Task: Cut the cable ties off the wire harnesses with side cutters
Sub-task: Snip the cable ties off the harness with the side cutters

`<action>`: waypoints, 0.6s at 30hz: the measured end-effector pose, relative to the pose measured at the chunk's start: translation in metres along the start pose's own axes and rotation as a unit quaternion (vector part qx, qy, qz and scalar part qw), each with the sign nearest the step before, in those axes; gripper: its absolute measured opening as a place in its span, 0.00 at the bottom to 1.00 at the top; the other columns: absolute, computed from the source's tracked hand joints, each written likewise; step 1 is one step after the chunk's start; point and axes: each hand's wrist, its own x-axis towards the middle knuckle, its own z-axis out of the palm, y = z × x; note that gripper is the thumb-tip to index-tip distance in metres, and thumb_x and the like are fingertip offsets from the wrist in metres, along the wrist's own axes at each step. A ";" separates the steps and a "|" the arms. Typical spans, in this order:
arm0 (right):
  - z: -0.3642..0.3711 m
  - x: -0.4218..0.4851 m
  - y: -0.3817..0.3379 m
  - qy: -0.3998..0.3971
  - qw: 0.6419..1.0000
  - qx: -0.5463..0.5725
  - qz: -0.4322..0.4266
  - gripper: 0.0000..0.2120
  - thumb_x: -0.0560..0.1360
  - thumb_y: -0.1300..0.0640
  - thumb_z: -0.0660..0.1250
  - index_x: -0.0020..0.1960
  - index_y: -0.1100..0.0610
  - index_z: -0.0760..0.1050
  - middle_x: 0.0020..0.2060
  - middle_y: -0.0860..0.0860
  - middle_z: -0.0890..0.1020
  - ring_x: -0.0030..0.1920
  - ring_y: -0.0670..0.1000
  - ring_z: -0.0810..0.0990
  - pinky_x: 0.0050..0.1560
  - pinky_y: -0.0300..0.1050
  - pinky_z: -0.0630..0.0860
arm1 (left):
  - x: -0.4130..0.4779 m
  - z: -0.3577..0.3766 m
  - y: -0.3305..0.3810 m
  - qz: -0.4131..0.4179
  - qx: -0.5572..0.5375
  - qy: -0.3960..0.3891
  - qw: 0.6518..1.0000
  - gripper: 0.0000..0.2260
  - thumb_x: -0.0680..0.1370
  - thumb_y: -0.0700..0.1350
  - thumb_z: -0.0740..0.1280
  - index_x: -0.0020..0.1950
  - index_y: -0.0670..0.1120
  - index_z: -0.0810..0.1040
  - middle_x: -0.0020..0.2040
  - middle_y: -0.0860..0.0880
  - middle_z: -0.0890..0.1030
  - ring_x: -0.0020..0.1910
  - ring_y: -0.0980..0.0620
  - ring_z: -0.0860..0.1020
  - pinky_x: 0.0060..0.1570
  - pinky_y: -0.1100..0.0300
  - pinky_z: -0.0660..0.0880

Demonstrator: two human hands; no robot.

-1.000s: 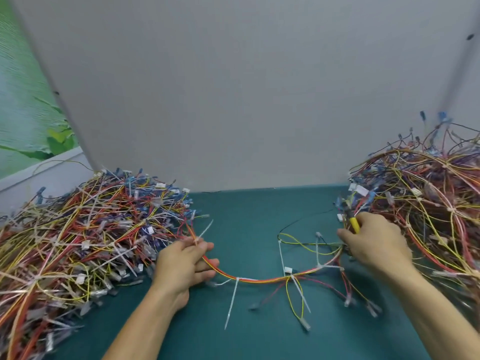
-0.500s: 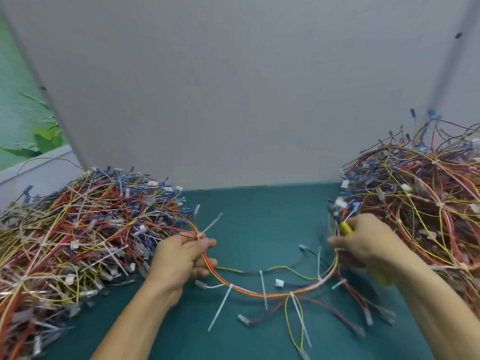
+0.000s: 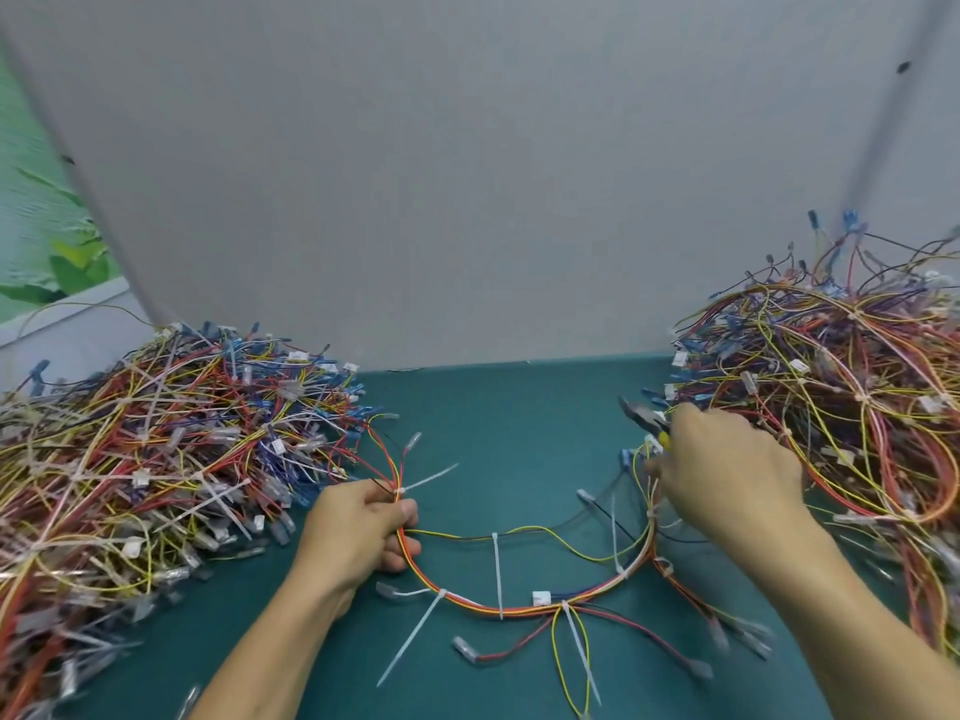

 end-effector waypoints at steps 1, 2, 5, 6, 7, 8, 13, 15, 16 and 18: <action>-0.004 0.000 -0.006 0.020 0.999 0.021 -0.032 0.15 0.74 0.44 0.67 0.53 0.52 0.70 0.50 0.53 0.79 0.51 0.61 0.80 0.40 0.47 0.66 | 0.000 0.000 0.000 0.002 -0.005 0.001 1.000 0.05 0.76 0.31 0.66 0.41 0.37 0.76 0.34 0.42 0.80 0.23 0.50 0.79 0.19 0.63 0.72; -0.007 -0.001 -0.015 0.012 0.996 0.050 -0.071 0.13 0.73 0.46 0.68 0.52 0.51 0.69 0.48 0.53 0.79 0.50 0.60 0.79 0.39 0.47 0.67 | 0.000 0.000 0.000 0.004 -0.009 0.002 1.000 0.05 0.76 0.31 0.66 0.41 0.37 0.76 0.34 0.42 0.80 0.23 0.49 0.79 0.20 0.63 0.72; 0.002 -0.009 -0.051 -0.077 0.971 0.119 -0.193 0.10 0.71 0.53 0.68 0.50 0.50 0.70 0.46 0.54 0.79 0.49 0.60 0.78 0.39 0.46 0.68 | -0.001 0.000 0.000 0.006 -0.020 0.001 1.000 0.04 0.76 0.32 0.66 0.42 0.38 0.76 0.33 0.43 0.80 0.24 0.49 0.79 0.20 0.63 0.72; 0.010 -0.012 -0.062 -0.102 0.962 0.120 -0.221 0.10 0.71 0.55 0.68 0.50 0.51 0.70 0.46 0.55 0.79 0.49 0.60 0.78 0.39 0.46 0.68 | 0.000 0.000 0.000 0.006 -0.024 0.002 1.000 0.04 0.76 0.32 0.66 0.43 0.39 0.76 0.34 0.43 0.80 0.24 0.50 0.79 0.20 0.63 0.72; 0.018 -0.014 -0.072 -0.121 0.956 0.115 -0.243 0.10 0.71 0.56 0.67 0.51 0.51 0.71 0.46 0.55 0.78 0.49 0.61 0.78 0.39 0.46 0.68 | 0.000 -0.001 0.000 0.005 -0.027 0.001 1.000 0.04 0.76 0.32 0.66 0.43 0.39 0.76 0.34 0.43 0.80 0.23 0.50 0.79 0.20 0.63 0.72; 0.027 -0.015 -0.079 -0.135 0.950 0.110 -0.258 0.10 0.72 0.57 0.66 0.52 0.51 0.72 0.47 0.56 0.78 0.49 0.61 0.78 0.39 0.46 0.67 | 0.000 -0.001 0.000 0.005 -0.029 0.001 1.000 0.03 0.77 0.32 0.66 0.44 0.39 0.76 0.34 0.43 0.80 0.23 0.50 0.79 0.20 0.63 0.72; 0.051 -0.001 -0.089 -0.107 0.966 0.079 -0.220 0.09 0.72 0.59 0.63 0.52 0.53 0.72 0.48 0.57 0.78 0.50 0.62 0.78 0.40 0.47 0.66 | 0.001 -0.004 -0.002 0.002 -0.041 -0.005 0.999 0.03 0.77 0.33 0.66 0.45 0.39 0.76 0.35 0.44 0.81 0.23 0.49 0.79 0.20 0.63 0.72; 0.054 0.014 -0.087 -0.067 0.985 0.080 -0.139 0.09 0.72 0.57 0.63 0.53 0.53 0.73 0.50 0.57 0.79 0.53 0.61 0.79 0.41 0.47 0.66 | 0.001 -0.004 -0.002 0.001 -0.041 -0.008 0.999 0.03 0.76 0.33 0.67 0.45 0.40 0.77 0.34 0.44 0.81 0.23 0.49 0.78 0.20 0.64 0.72; 0.055 0.023 -0.085 -0.045 0.991 0.088 -0.090 0.10 0.73 0.57 0.63 0.54 0.54 0.73 0.51 0.57 0.79 0.53 0.61 0.79 0.42 0.47 0.66 | 0.001 -0.004 -0.002 0.001 -0.039 -0.010 0.999 0.03 0.76 0.33 0.67 0.45 0.40 0.77 0.34 0.45 0.81 0.23 0.49 0.78 0.20 0.64 0.71; 0.055 0.039 -0.079 -0.025 0.993 0.113 -0.015 0.10 0.73 0.58 0.63 0.55 0.56 0.72 0.52 0.58 0.79 0.54 0.61 0.79 0.42 0.46 0.66 | 0.001 -0.003 -0.002 0.001 -0.028 -0.015 0.999 0.04 0.76 0.33 0.67 0.44 0.41 0.78 0.34 0.44 0.81 0.23 0.49 0.78 0.20 0.64 0.71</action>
